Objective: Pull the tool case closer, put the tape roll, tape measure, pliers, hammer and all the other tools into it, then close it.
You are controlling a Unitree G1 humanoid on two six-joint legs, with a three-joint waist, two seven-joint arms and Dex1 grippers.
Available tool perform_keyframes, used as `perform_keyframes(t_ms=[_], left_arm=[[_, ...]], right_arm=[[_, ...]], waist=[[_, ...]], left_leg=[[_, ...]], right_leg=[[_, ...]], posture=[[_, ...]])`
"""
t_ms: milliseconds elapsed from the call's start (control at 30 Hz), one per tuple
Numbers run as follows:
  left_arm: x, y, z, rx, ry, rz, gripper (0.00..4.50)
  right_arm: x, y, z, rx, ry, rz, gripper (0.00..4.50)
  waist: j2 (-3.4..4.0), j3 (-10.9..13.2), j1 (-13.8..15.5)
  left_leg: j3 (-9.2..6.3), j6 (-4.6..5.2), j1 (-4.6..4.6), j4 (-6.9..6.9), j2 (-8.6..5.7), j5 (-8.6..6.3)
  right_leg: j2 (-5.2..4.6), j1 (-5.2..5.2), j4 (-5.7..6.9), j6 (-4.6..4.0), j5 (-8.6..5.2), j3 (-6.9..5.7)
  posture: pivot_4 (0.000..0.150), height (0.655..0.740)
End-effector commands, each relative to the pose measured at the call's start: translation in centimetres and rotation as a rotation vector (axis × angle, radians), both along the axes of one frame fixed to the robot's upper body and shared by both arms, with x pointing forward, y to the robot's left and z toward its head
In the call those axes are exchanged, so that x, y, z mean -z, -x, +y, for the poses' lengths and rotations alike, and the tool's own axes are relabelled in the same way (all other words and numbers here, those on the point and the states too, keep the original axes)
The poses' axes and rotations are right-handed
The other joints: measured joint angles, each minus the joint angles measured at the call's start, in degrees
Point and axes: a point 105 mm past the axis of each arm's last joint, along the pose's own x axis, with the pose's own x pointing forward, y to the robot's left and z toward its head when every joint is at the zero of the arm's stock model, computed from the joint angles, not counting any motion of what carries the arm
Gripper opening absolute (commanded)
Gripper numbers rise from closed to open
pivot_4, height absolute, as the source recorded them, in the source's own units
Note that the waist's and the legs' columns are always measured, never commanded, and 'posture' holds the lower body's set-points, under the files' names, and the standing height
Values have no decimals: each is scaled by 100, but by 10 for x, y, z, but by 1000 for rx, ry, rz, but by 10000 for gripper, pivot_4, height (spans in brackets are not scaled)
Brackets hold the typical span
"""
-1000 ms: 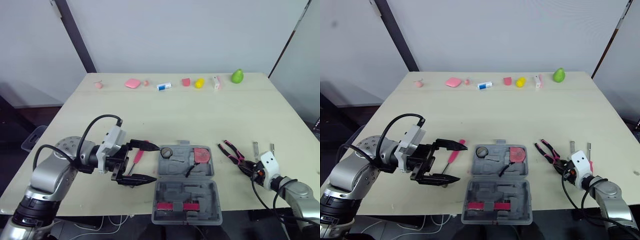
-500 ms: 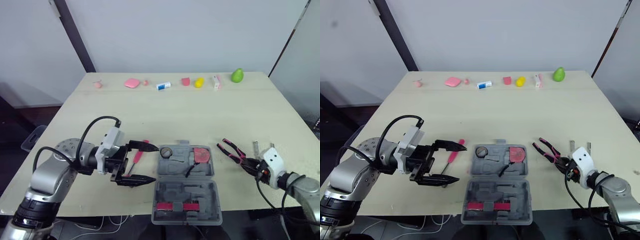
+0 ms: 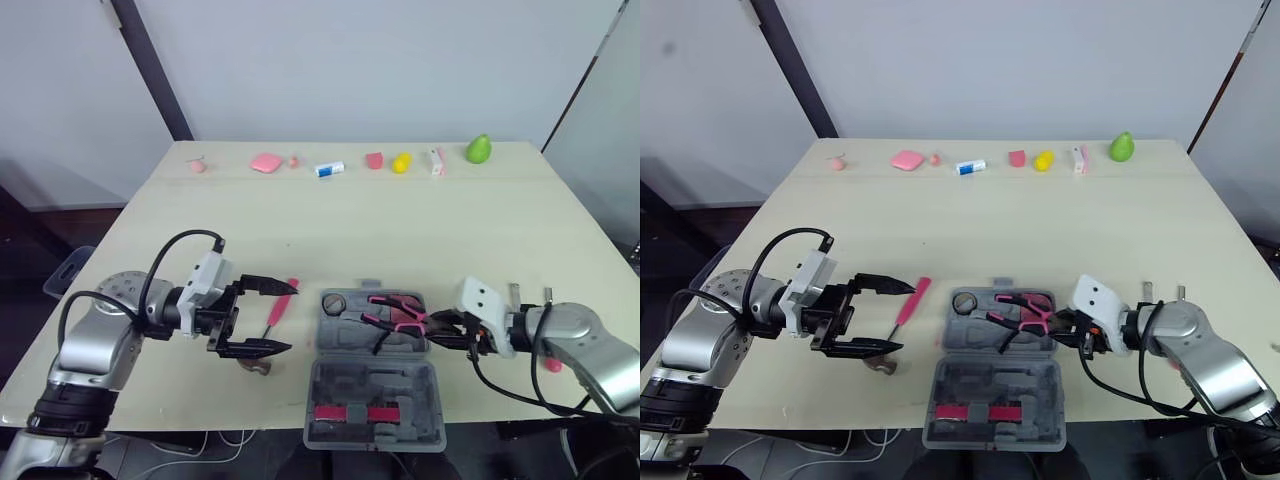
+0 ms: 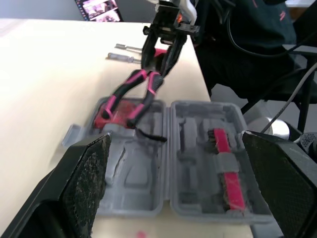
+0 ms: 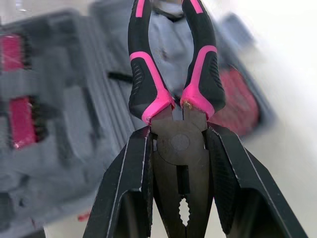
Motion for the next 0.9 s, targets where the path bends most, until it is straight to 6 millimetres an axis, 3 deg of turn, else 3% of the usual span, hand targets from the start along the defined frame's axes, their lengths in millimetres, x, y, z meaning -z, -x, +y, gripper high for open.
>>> perform_keyframes(t_ms=[33, 400, 900], left_arm=[[-6, 1, 7, 2, -20, -31, 45000], [3, 1, 25, -47, -68, -31, 45000], [5, 2, 28, -58, -75, -29, 45000]], right_arm=[[-5, -9, 13, -50, 64, -36, 9764], [7, -21, 46, -209, 214, -31, 9764], [23, -25, 67, -223, 216, -14, 9764]], waist=[[-2, 2, -12], [-4, 3, -16], [-5, 3, -19]], left_leg=[[0, 0, -1, 0, 0, 0], [-3, 0, -1, -1, 1, 0], [-3, 0, 0, 1, 1, 0]], right_leg=[[0, -2, 0, 0, 0, 0], [1, -6, 4, -1, 0, -5], [1, -5, 11, -2, 1, -6]], posture=[[1500, 7400], [1500, 7400], [1500, 7400]])
